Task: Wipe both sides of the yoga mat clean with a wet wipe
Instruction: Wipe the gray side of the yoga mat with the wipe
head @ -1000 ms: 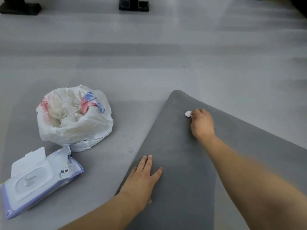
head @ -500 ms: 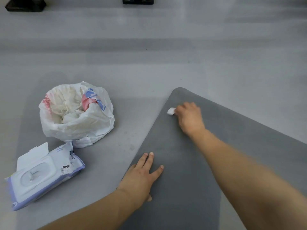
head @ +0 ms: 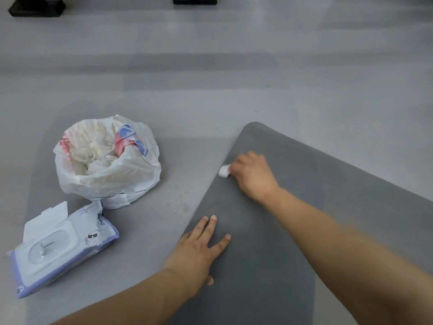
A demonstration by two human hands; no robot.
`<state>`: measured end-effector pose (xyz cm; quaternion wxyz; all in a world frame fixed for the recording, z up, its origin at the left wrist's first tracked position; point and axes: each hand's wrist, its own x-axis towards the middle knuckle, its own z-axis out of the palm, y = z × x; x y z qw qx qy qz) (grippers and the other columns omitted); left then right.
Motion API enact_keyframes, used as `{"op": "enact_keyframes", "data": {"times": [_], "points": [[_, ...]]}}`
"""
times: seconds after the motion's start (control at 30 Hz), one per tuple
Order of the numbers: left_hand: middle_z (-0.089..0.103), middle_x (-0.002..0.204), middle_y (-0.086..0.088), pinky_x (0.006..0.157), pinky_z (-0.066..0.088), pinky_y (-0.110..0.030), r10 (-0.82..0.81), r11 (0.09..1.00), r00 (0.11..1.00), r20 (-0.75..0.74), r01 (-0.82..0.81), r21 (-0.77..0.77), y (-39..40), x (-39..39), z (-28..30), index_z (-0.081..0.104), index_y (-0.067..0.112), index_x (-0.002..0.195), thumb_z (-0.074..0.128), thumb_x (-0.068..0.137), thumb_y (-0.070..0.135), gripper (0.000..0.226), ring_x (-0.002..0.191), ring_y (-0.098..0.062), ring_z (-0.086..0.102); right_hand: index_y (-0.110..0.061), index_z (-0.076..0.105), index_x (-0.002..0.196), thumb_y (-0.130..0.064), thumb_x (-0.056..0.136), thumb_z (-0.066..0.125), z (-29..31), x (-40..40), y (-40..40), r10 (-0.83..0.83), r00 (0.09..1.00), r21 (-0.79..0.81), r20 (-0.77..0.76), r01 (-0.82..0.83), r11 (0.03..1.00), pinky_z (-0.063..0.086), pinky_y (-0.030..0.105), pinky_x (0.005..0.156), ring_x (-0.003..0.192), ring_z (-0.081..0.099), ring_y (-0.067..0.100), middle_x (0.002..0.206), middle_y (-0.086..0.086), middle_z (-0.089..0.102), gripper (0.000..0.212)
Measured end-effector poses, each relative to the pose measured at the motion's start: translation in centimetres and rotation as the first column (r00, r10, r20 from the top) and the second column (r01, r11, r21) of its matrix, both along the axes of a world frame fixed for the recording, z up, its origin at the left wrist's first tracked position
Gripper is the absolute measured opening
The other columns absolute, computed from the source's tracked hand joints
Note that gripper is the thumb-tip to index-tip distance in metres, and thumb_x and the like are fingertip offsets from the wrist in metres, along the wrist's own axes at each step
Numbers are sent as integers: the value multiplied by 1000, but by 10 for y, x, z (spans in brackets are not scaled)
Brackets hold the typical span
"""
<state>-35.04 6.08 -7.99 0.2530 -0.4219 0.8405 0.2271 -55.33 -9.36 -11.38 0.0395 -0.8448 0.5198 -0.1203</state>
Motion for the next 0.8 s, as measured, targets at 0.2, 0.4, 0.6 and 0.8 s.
{"op": "enact_keyframes", "data": {"times": [0.2, 0.4, 0.6, 0.8], "points": [[-40, 158, -11, 124, 13, -40, -16, 1000, 1000, 23, 16, 12, -1, -1, 1, -17, 42, 155, 64, 92, 51, 103, 149, -28, -29, -22, 72, 100, -23, 96, 51, 16, -23, -43, -506, 862, 126, -25, 505, 854, 40, 38, 77, 99, 53, 33, 102, 5, 64, 21], [-31, 162, -13, 125, 11, -42, -43, 999, 998, 47, 42, 20, -5, -5, 7, -13, 41, 157, 66, 89, 53, 105, 152, -30, -22, -14, 72, 85, -10, 82, 68, -3, 40, 72, -143, 956, 209, 256, 90, 974, 48, 36, 60, 70, 59, 30, 79, 6, 60, 6], [16, 163, -11, 117, 29, -38, -131, 991, 990, 42, 133, -31, -30, -5, 24, 22, 40, 156, 60, 92, 53, 76, 145, -29, 21, -17, 74, 87, -9, 70, 61, -4, -8, 60, -253, 950, 97, 181, 238, 966, 46, 32, 60, 67, 59, 34, 78, 9, 59, 22], [45, 136, -1, 108, 32, -34, -273, 950, 962, 7, 271, -154, -91, -15, 31, 41, 23, 142, 66, 90, 45, 62, 131, -23, 39, -4, 72, 82, -7, 85, 60, -2, -127, 77, -771, 621, 183, 138, 749, 636, 45, 38, 62, 71, 58, 40, 82, 17, 58, 12]]}}
